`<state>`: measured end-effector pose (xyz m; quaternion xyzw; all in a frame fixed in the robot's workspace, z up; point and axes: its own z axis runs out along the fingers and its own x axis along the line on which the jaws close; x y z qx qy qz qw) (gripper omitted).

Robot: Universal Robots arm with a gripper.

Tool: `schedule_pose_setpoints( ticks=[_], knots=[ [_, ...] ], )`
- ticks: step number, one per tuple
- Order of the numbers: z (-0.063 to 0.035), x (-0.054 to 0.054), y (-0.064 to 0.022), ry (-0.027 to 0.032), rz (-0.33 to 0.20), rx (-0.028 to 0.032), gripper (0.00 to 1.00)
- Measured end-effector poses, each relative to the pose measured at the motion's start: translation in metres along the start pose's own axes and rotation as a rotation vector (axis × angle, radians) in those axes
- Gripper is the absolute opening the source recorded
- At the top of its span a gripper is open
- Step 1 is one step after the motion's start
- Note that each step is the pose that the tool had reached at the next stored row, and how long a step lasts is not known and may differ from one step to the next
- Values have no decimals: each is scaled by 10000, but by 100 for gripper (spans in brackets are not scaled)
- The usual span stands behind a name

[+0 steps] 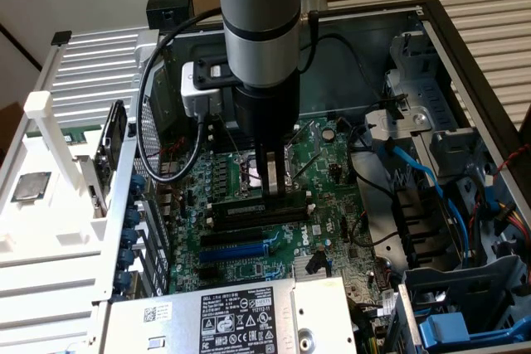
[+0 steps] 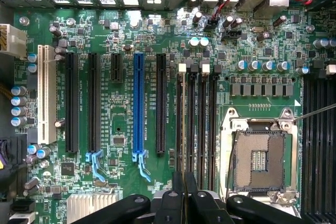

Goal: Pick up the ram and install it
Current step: 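Insert the ram into the slot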

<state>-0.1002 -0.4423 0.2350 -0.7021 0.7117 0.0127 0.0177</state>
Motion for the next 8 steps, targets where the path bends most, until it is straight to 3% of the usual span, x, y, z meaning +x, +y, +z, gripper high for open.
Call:
schedule_pose_setpoints(
  ticks=[8],
  knots=[
    [12,0,1,7,1,0,12]
  ],
)
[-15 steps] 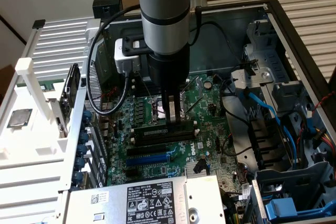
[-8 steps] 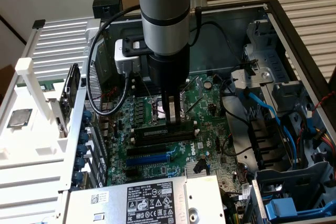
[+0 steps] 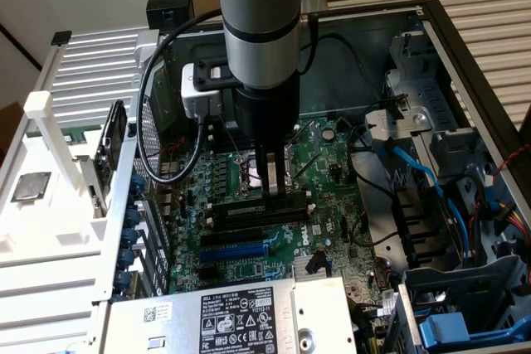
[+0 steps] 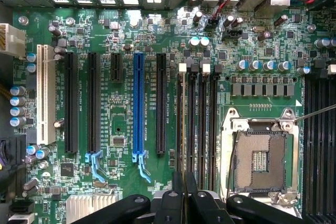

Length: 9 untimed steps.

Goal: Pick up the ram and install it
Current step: 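Insert the ram into the slot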

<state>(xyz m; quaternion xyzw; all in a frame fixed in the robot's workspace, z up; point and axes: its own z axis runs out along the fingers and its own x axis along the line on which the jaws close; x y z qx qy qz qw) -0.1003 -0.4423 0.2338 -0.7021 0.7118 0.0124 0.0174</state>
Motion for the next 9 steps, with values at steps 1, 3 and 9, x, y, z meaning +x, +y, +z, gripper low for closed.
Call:
schedule_pose_setpoints(
  ticks=[1,3,9],
  knots=[
    [2,0,0,0,-1,0,12],
    [4,0,0,1,-1,0,12],
    [21,1,0,2,-1,0,12]
  ],
)
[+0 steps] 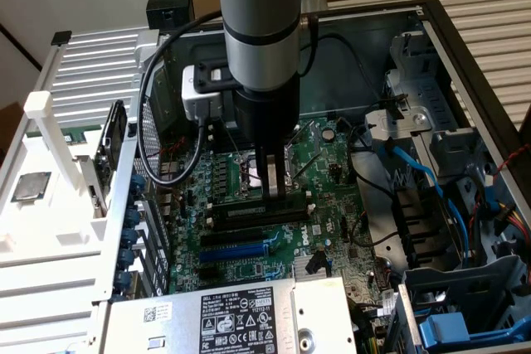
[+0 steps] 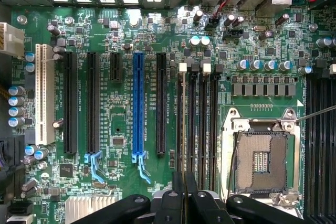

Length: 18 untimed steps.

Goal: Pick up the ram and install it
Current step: 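Insert the ram into the slot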

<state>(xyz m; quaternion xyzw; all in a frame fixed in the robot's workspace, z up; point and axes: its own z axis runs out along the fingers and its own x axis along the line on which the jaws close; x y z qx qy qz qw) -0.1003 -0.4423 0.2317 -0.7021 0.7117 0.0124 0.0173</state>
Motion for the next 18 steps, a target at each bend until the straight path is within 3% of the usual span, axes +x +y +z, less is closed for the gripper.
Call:
schedule_pose_setpoints(
  ticks=[18],
  knots=[
    [38,1,2,0,-1,1,12]
  ],
)
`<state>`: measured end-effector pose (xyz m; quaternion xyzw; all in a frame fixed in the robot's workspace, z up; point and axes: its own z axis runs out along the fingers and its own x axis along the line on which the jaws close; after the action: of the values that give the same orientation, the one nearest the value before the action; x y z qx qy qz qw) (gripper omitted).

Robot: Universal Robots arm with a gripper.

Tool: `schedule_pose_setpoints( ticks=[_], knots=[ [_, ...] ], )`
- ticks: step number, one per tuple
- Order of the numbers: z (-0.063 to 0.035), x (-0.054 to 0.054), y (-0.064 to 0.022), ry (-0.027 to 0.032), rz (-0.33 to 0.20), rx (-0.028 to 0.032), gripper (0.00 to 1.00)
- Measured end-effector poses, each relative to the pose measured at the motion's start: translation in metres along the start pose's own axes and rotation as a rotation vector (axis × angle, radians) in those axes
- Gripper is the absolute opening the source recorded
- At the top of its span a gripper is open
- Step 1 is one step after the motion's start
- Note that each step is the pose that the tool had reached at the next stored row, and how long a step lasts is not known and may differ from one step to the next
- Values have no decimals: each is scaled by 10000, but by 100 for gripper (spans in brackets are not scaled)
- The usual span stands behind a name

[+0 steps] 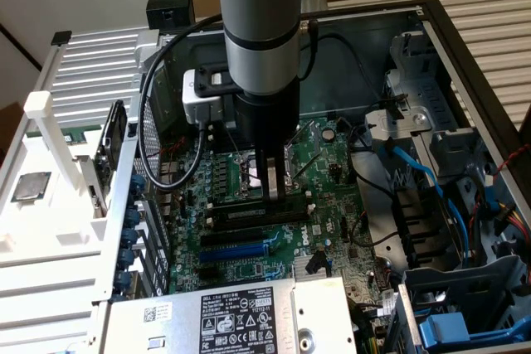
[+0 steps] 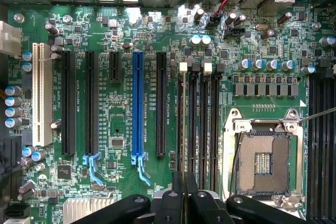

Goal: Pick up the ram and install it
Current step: 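Insert the ram into the slot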

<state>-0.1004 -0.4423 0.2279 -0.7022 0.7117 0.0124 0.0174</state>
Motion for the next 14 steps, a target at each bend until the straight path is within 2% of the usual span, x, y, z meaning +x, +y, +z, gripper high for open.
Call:
schedule_pose_setpoints(
  ticks=[4,5,14],
  knots=[
    [1,0,3,0,1,-2,14],
    [2,1,5,2,1,-1,21],
    [-12,0,41,1,2,-1,21]
  ],
)
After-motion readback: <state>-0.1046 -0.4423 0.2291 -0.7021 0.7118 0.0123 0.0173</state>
